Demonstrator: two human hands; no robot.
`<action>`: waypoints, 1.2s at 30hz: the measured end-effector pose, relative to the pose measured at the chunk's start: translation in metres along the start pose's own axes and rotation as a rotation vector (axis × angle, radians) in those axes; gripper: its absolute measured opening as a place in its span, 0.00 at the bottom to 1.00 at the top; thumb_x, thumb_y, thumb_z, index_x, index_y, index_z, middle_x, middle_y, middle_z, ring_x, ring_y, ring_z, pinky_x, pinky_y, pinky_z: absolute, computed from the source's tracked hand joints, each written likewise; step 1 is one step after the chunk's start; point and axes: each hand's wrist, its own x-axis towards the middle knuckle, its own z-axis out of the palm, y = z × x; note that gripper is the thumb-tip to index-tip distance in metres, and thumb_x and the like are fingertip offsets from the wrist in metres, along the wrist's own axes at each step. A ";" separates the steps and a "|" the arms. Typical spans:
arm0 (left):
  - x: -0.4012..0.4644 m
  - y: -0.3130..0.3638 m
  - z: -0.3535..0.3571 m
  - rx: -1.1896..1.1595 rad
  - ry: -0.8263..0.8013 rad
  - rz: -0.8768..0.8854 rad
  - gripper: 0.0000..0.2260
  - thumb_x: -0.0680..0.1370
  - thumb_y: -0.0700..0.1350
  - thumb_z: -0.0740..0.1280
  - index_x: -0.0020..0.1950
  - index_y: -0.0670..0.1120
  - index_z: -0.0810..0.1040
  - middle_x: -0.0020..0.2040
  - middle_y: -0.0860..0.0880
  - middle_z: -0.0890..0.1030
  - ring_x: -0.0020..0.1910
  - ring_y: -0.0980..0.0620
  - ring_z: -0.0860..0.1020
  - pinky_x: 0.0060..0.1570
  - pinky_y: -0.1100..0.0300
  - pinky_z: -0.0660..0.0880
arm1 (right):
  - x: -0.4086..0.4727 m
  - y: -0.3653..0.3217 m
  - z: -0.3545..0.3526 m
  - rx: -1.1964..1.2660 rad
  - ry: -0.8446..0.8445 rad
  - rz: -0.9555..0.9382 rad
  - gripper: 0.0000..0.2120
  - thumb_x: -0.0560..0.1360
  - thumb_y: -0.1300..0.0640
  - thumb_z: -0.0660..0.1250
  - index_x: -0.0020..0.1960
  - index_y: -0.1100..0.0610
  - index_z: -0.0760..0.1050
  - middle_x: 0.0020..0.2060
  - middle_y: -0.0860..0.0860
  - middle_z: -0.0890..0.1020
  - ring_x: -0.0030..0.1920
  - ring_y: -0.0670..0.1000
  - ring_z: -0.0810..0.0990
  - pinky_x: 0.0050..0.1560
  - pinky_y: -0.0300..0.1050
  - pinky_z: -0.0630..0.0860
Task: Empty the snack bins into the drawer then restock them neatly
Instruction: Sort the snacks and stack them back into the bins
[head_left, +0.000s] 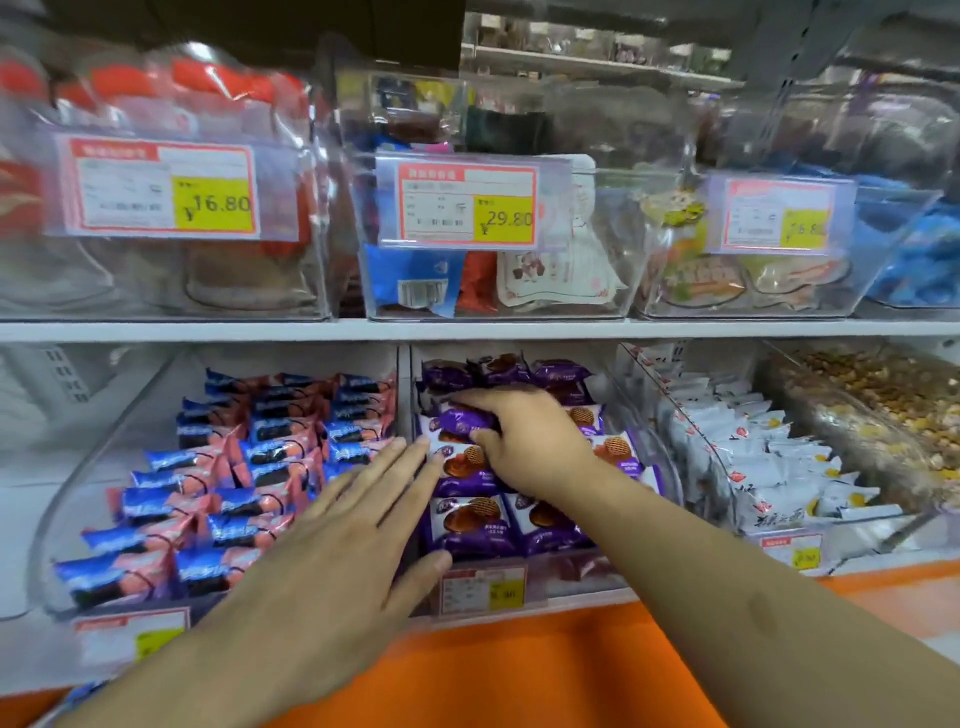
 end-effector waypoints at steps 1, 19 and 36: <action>0.000 -0.003 0.000 0.006 0.003 0.016 0.32 0.81 0.71 0.41 0.76 0.66 0.23 0.73 0.67 0.20 0.73 0.66 0.21 0.76 0.60 0.34 | 0.004 -0.003 0.002 0.005 0.024 -0.001 0.24 0.80 0.52 0.70 0.74 0.42 0.74 0.68 0.47 0.82 0.69 0.54 0.78 0.70 0.53 0.75; -0.001 -0.009 0.007 0.002 -0.044 0.055 0.32 0.82 0.70 0.38 0.78 0.61 0.24 0.75 0.62 0.20 0.73 0.63 0.21 0.80 0.53 0.36 | -0.031 0.027 -0.020 -0.182 -0.232 0.086 0.27 0.87 0.41 0.52 0.84 0.48 0.60 0.83 0.47 0.60 0.82 0.47 0.56 0.81 0.44 0.49; 0.000 -0.008 0.003 0.015 -0.067 0.036 0.32 0.82 0.69 0.38 0.78 0.61 0.24 0.74 0.63 0.19 0.72 0.63 0.19 0.79 0.54 0.33 | -0.026 0.042 -0.031 -0.061 -0.242 0.092 0.23 0.83 0.42 0.64 0.76 0.47 0.73 0.76 0.46 0.73 0.77 0.48 0.68 0.79 0.45 0.60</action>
